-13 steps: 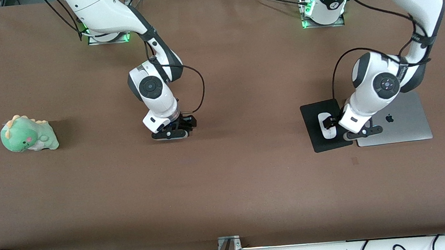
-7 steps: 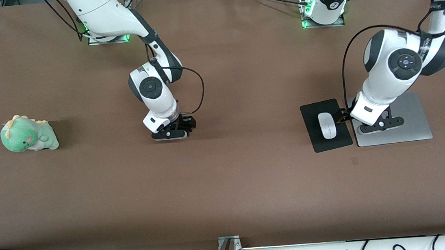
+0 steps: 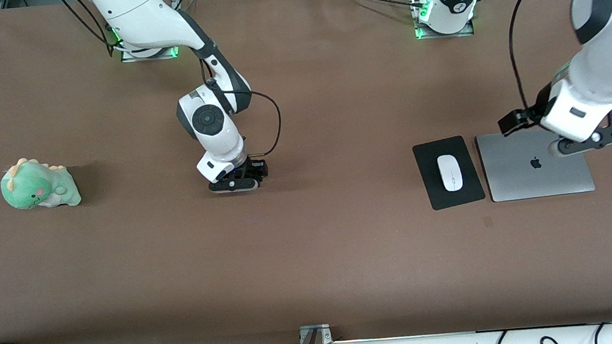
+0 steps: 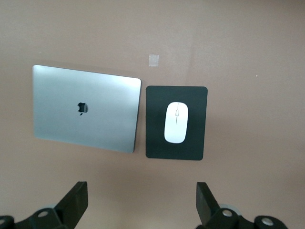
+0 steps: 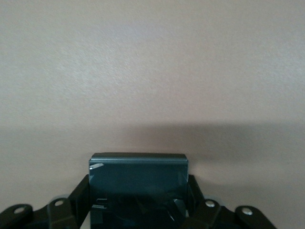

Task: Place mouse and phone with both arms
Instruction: 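Open the left gripper and lift away while the right gripper lifts the phone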

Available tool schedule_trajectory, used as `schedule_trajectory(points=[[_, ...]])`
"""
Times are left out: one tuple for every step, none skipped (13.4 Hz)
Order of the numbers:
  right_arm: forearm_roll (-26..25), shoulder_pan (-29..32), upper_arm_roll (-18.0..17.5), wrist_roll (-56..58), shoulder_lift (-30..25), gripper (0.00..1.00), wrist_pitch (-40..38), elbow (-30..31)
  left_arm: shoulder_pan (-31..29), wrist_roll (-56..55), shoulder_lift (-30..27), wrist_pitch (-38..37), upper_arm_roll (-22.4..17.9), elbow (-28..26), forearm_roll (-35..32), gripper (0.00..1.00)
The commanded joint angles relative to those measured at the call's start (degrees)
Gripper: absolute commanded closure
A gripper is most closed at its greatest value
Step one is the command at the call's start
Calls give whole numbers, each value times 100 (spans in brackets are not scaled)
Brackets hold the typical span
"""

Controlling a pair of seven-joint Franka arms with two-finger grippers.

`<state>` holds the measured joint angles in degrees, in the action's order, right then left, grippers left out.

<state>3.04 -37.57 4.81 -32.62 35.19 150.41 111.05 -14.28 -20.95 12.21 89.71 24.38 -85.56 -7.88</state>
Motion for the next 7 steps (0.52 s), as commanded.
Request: schedule_trajectory(points=[[-84,-31,274,316,-64,51,-958,-477,-49,135,79,-419,32,522,102,0],[-85,-22,380,562,-91,52,-1266,-671,3,161,-34,-463,-29,593,94,0],[-85,-13,520,808,-126,52,-1469,-777,100,179,-113,-516,-65,620,85,0],[-76,4,669,1158,-161,52,-1619,-839,327,196,-166,-568,-239,620,85,0],[-32,22,845,1580,-214,54,-1708,-848,764,336,-280,-578,-737,611,111,0],[20,100,995,1940,-249,54,-1717,-840,1212,503,-394,-578,-1281,524,268,0],[21,275,1022,2214,-310,54,-1717,-813,1495,583,-500,-569,-1783,393,609,0]])
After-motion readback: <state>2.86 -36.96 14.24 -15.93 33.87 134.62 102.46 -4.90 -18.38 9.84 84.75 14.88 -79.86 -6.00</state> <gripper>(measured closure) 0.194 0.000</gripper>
